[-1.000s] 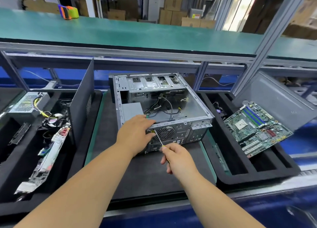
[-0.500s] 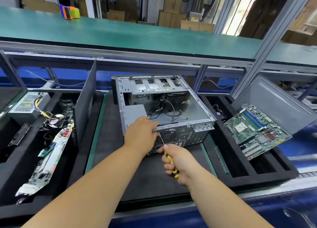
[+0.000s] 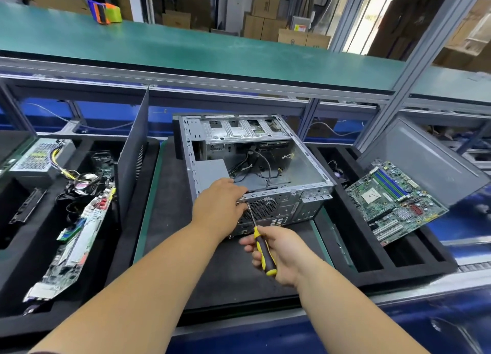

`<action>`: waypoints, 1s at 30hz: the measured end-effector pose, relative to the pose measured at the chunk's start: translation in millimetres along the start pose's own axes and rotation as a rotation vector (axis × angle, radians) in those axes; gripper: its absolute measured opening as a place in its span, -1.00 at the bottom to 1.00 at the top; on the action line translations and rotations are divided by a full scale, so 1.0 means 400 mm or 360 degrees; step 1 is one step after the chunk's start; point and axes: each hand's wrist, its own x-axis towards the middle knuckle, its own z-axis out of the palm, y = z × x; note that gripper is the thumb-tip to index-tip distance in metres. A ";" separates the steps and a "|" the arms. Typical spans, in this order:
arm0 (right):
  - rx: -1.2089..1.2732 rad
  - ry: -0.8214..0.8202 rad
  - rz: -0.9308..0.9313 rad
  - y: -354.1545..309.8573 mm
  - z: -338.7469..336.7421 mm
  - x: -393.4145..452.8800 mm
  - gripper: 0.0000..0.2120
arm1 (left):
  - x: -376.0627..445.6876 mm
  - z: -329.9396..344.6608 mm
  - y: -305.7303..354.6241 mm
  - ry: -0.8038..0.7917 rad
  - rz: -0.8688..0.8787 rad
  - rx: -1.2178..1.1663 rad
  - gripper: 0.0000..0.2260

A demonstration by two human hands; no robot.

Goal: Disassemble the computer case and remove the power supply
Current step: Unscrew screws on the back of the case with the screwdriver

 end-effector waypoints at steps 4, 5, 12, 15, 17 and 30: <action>-0.0142 -0.0007 -0.0028 -0.002 0.003 -0.010 -0.63 | 0.000 0.002 0.000 0.0019 0.0016 -0.0004 -0.75; -0.0169 0.0003 -0.0038 0.001 0.006 -0.010 -0.66 | -0.001 0.001 0.001 0.0023 0.0021 0.0003 -0.76; -0.0668 0.0417 -0.0407 0.026 0.022 0.001 -0.73 | -0.002 0.001 0.003 0.0035 0.0010 -0.0009 -0.79; -0.1535 0.0753 -0.0651 0.026 0.017 -0.002 -0.71 | -0.003 0.000 0.006 0.0056 -0.0003 0.0002 -0.80; -0.1785 0.0805 -0.0697 0.020 0.019 -0.004 -0.70 | -0.004 0.000 0.006 0.0075 -0.0003 -0.0005 -0.80; -0.0323 0.0218 -0.0169 0.003 0.022 -0.022 -0.66 | -0.003 -0.001 0.008 0.0065 0.0016 0.0032 -0.78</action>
